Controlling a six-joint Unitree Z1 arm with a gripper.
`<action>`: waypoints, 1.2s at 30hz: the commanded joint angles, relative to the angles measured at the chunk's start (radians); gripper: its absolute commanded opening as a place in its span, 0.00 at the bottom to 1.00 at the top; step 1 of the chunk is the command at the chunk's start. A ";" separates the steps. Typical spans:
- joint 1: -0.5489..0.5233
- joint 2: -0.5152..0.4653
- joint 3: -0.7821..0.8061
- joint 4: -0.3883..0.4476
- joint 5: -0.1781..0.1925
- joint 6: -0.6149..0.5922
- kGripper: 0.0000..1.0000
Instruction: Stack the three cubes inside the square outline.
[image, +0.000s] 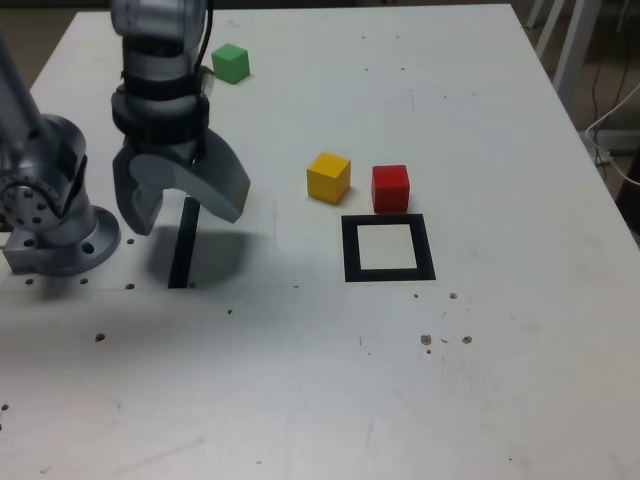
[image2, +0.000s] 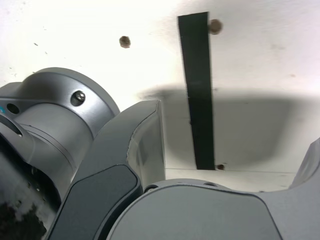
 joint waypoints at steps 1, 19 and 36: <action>0.001 0.024 -0.025 0.014 0.004 -0.009 0.99; -0.059 0.195 -0.317 0.103 0.031 -0.076 0.99; -0.069 0.351 -0.572 0.181 0.041 -0.076 0.99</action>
